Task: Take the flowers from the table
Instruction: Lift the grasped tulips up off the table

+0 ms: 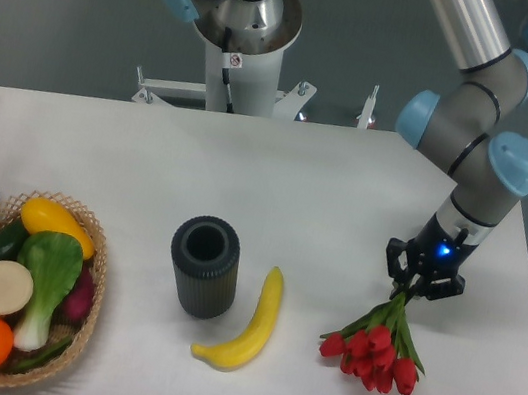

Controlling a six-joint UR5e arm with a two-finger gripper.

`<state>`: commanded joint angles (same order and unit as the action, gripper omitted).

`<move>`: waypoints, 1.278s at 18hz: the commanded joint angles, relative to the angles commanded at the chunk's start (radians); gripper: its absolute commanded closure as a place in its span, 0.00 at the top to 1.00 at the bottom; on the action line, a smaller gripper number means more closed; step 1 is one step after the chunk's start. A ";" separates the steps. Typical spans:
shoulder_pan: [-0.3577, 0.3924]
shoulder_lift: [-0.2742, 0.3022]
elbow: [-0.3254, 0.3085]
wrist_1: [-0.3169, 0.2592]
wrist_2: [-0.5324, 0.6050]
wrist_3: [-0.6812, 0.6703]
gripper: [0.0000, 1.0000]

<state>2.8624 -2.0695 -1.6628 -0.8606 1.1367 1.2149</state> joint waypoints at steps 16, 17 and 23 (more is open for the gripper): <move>0.195 0.173 -0.040 0.005 -0.604 -0.048 0.24; 0.204 0.173 -0.043 0.005 -0.635 -0.045 0.24; 0.236 0.172 -0.045 0.011 -0.715 -0.043 0.24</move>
<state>3.0986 -1.8975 -1.7073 -0.8499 0.4219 1.1720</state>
